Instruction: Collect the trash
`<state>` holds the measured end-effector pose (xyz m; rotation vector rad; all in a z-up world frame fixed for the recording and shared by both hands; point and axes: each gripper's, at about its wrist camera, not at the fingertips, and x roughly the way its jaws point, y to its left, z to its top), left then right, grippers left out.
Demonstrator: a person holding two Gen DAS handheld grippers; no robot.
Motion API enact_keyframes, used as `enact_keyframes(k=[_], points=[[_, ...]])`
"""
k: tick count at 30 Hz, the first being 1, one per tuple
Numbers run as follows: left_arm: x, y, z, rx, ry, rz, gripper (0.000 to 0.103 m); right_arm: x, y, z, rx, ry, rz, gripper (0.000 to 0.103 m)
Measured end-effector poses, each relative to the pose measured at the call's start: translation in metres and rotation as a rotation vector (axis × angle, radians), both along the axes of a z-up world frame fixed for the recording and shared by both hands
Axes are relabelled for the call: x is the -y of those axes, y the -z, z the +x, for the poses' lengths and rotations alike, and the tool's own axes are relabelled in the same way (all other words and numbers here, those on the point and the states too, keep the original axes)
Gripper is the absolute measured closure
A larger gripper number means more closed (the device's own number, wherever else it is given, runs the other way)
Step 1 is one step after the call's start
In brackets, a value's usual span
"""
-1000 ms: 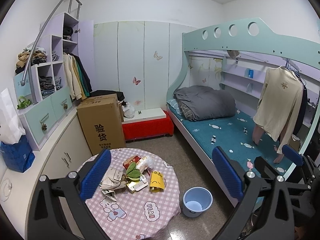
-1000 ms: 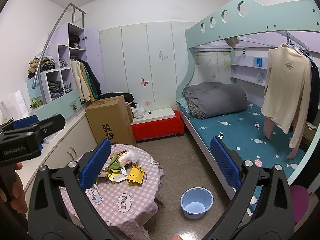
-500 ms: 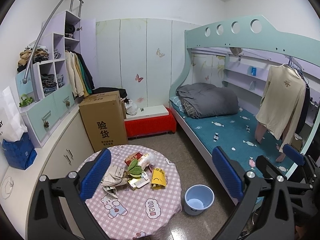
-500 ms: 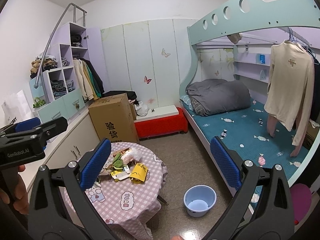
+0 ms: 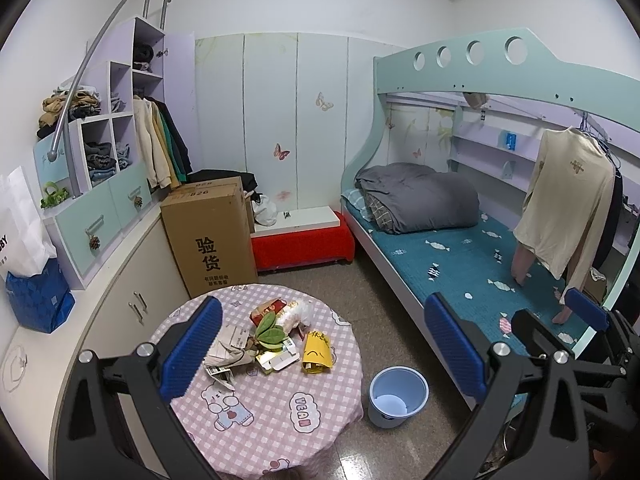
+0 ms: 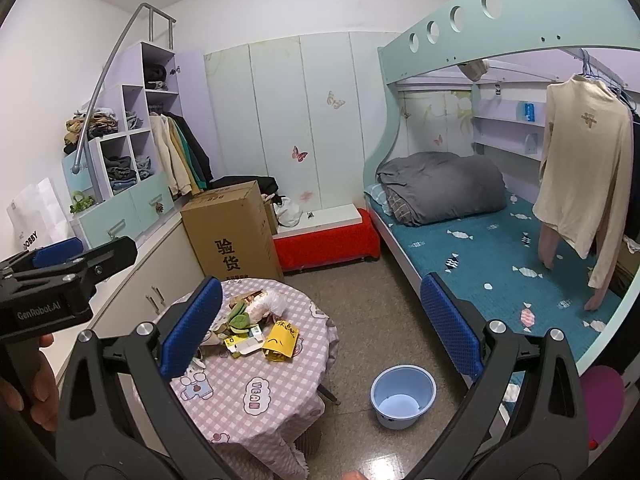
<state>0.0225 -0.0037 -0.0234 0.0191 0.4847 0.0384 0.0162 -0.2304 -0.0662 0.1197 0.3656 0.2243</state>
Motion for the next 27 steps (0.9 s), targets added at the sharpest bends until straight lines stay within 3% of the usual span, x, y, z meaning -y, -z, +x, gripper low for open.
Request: enact_keyframes(k=[18,27], points=[[0.006,0.015,0.009,-0.042,-0.021,-0.014,0.004,0.003,0.014,0.013,-0.060,-0.033,0.002,0.006],[-0.028,0.054,0.027,-0.134,-0.063,-0.065,0.004,-0.019,0.046,0.048,-0.162,-0.080,-0.014,0.006]])
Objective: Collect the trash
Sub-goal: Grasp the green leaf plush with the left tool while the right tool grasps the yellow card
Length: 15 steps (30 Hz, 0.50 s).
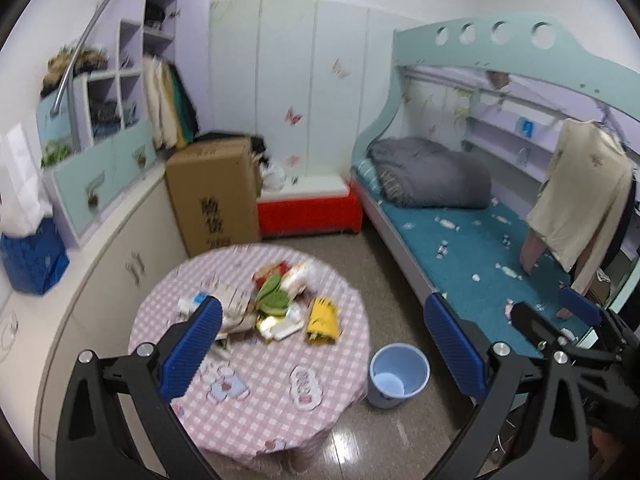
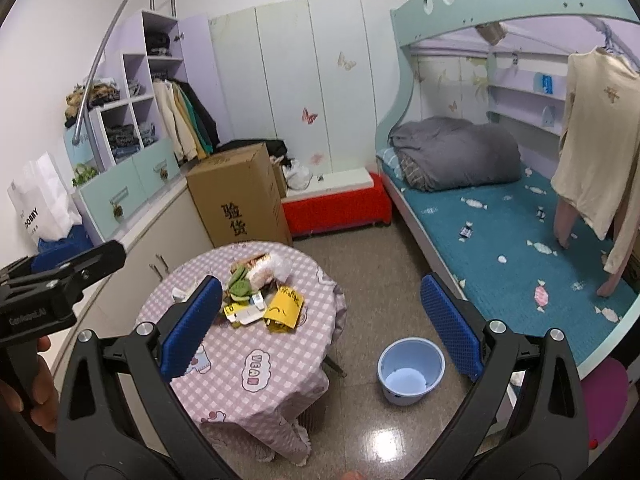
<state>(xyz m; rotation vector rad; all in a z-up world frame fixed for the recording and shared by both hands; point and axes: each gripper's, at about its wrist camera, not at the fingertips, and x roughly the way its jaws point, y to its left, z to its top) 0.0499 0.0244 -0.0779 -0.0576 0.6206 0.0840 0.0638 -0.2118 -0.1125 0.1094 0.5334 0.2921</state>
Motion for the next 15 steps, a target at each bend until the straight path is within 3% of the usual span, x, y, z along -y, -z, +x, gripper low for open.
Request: enact_keyframes(k=[7,15], points=[[-0.065,0.061,0.026,-0.159,-0.086,-0.085,0.004,-0.030,0.047,0.042,-0.133,-0.057,0.032,0.006],[-0.114,0.127,0.077,-0.297,-0.092,-0.180,0.005,-0.069,0.111,0.100,-0.293,-0.025,0.018,0.006]])
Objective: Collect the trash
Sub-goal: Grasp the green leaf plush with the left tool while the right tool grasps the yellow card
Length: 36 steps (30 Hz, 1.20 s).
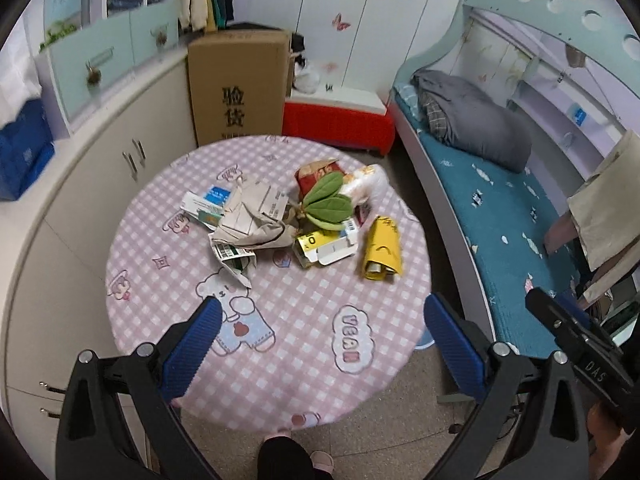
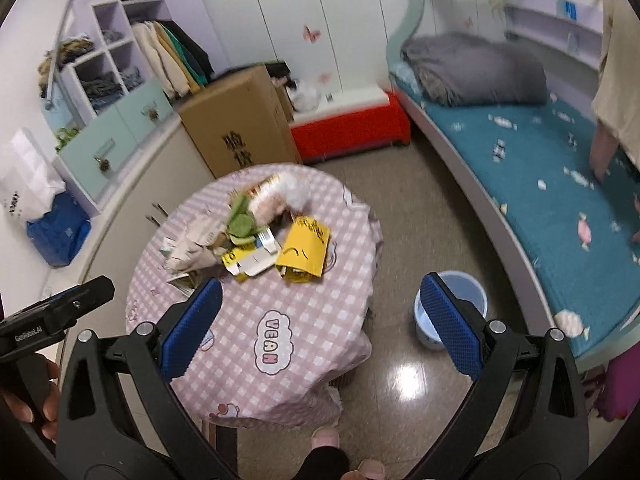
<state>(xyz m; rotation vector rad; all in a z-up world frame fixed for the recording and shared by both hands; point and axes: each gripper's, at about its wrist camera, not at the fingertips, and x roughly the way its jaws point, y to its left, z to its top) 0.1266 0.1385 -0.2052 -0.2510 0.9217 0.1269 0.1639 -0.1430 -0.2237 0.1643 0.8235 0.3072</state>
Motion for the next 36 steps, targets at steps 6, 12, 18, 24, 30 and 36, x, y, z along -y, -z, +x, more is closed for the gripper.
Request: enact_keyframes(k=[6,12,18,24,30,36], points=[[-0.028,0.026,0.048,-0.039,0.016,-0.007,0.005,-0.028,0.031,0.039,-0.060,0.023,-0.011,0.006],[-0.029,0.040,0.109,-0.046,0.127,0.022,0.009,-0.047,0.057,0.073,-0.114,0.069,0.004,0.006],[-0.023,0.075,0.169,-0.088,0.214,0.015,0.009,-0.060,0.084,0.108,-0.159,0.111,0.008,0.006],[-0.027,0.102,0.200,-0.119,0.237,0.018,0.011,-0.074,0.110,0.140,-0.211,0.123,0.002,0.006],[-0.037,0.123,0.217,-0.150,0.238,0.015,0.017,-0.086,0.132,0.163,-0.267,0.135,0.048,0.006],[-0.040,0.137,0.229,-0.173,0.266,-0.014,0.039,-0.093,0.146,0.170,-0.309,0.145,0.066,0.006]])
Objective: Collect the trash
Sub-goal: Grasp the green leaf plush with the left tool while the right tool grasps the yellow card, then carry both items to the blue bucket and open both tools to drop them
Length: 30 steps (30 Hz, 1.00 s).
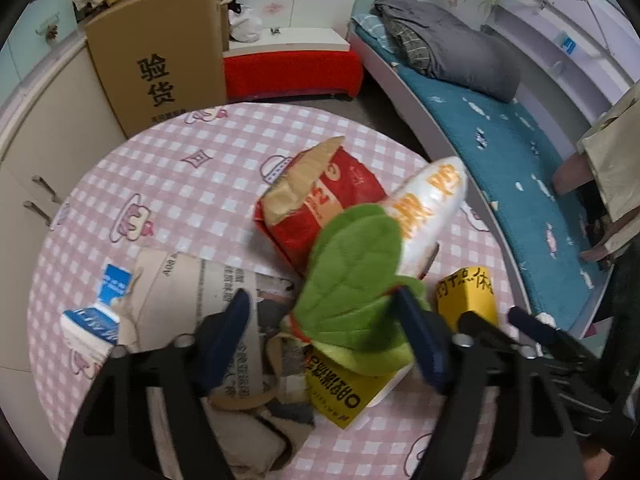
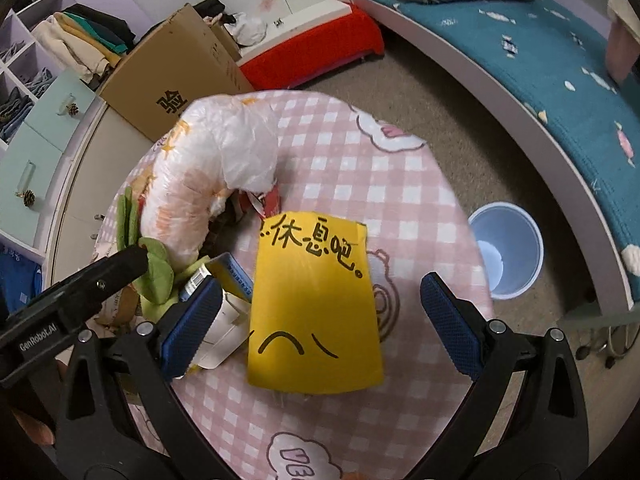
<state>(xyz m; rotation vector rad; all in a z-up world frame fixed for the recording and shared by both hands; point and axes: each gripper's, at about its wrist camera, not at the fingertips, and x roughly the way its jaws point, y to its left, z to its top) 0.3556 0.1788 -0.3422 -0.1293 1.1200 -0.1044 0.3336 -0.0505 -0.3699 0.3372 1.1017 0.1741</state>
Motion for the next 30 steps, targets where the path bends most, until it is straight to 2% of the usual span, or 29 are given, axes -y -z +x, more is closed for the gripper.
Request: enact_keyframes(k=[1,2,5,7,8,9,10,11,12,15,17,20,23,27,30], points=[[-0.001,0.001,0.001,-0.006,0.003,-0.016,0.042,-0.001,0.001,0.001,-0.004,0.002,0.001,0.006],[-0.002,0.002,0.003,-0.011,0.011,-0.025,0.053,-0.001,0.003,0.003,-0.009,0.005,0.003,0.006],[-0.006,0.003,0.004,-0.018,0.012,-0.032,0.071,-0.005,0.006,0.007,-0.022,0.002,0.009,0.006],[-0.015,0.001,0.001,-0.019,-0.011,-0.065,0.077,-0.008,0.009,0.008,-0.032,-0.004,0.003,0.009],[-0.019,-0.001,-0.001,-0.017,-0.023,-0.085,0.083,-0.008,0.011,0.009,-0.039,-0.006,0.002,0.013],[-0.022,-0.003,-0.003,-0.013,-0.029,-0.095,0.089,-0.008,0.012,0.009,-0.045,-0.007,0.002,0.022],[-0.026,-0.006,-0.007,-0.004,-0.042,-0.108,0.090,-0.010,0.012,0.010,-0.050,-0.009,-0.011,0.024],[-0.028,-0.008,-0.009,-0.002,-0.048,-0.116,0.091,-0.012,0.011,0.010,-0.052,-0.017,-0.031,0.032],[-0.030,-0.010,-0.012,-0.002,-0.051,-0.124,0.093,-0.013,0.009,0.010,-0.054,-0.021,-0.040,0.045],[-0.036,-0.024,-0.021,0.027,-0.078,-0.139,0.095,-0.014,0.004,0.009,-0.061,-0.041,-0.042,0.058],[-0.036,-0.037,-0.028,0.050,-0.095,-0.138,0.095,-0.017,-0.004,0.006,-0.044,-0.064,-0.073,0.061],[-0.030,-0.059,-0.035,0.094,-0.100,-0.120,0.095,-0.014,-0.016,0.001,-0.032,-0.078,-0.055,0.063],[-0.024,-0.086,-0.042,0.142,-0.099,-0.107,0.095,-0.004,-0.031,-0.007,-0.020,-0.075,-0.008,0.063],[-0.010,-0.127,-0.052,0.212,-0.094,-0.137,0.095,0.024,-0.066,-0.015,0.019,-0.045,0.090,0.063],[0.019,-0.154,-0.053,0.256,-0.051,-0.159,0.095,0.052,-0.092,-0.018,0.055,-0.027,0.145,0.063]])
